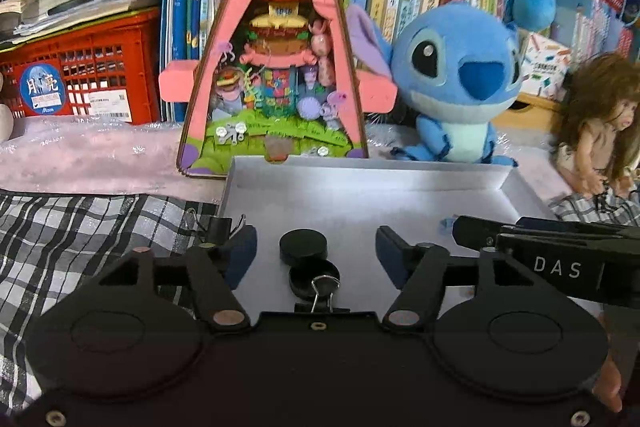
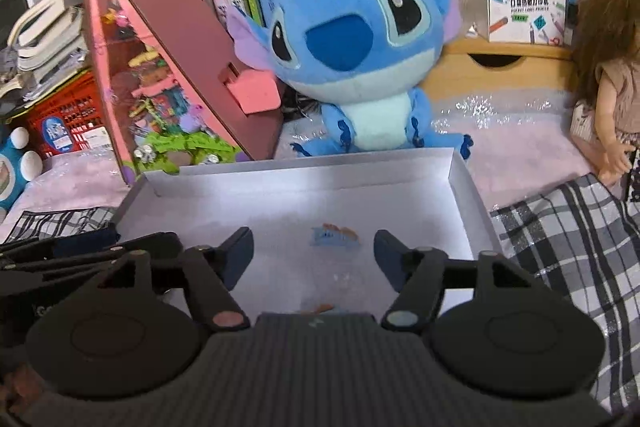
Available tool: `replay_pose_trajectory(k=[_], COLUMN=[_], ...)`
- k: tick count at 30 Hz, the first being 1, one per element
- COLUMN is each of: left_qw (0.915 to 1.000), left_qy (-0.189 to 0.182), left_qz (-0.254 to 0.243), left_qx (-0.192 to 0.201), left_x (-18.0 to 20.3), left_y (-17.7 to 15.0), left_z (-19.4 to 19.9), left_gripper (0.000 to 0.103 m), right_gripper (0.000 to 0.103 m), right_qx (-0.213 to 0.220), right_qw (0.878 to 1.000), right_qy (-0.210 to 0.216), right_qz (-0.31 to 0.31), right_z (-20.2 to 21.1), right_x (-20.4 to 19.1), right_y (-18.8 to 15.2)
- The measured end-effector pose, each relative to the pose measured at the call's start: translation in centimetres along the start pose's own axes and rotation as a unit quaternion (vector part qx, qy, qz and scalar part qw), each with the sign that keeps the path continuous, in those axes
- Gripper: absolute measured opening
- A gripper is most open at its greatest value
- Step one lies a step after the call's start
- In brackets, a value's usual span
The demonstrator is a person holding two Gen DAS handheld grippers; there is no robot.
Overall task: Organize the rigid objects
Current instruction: 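Open the left tool to drop the ball while the right tool releases the figurine, then withdraw both open tools from the box back over the plaid cloth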
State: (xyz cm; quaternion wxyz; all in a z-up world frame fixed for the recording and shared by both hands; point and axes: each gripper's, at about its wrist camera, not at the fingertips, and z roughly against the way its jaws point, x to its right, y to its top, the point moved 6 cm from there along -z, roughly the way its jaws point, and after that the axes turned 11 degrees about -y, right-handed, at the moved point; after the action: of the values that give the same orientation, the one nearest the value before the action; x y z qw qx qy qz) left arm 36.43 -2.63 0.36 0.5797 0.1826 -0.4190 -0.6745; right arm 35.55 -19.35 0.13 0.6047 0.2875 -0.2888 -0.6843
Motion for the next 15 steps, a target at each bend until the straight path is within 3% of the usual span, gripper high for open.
replay_pose_trajectory(k=[3, 15], left_qw=[0.9999, 0.9989], left_qy=[0.005, 0.003], left_qz=[-0.003, -0.031], left_qx=[0.008, 0.035], left_x=[0.1, 1.1], left_y=[-0.2, -2.2], left_z=[1.3, 6.7], left_gripper=[0.078, 0.083], right_gripper=[0.083, 0.092], right_qx=[0.010, 0.049], right_qw=[1.000, 0.998], right_qy=[0.000, 0.024], right_qz=[0.002, 0.013], right_z=[1.0, 6.1], right_x=[0.3, 1.5], right_y=[-0.1, -2.0])
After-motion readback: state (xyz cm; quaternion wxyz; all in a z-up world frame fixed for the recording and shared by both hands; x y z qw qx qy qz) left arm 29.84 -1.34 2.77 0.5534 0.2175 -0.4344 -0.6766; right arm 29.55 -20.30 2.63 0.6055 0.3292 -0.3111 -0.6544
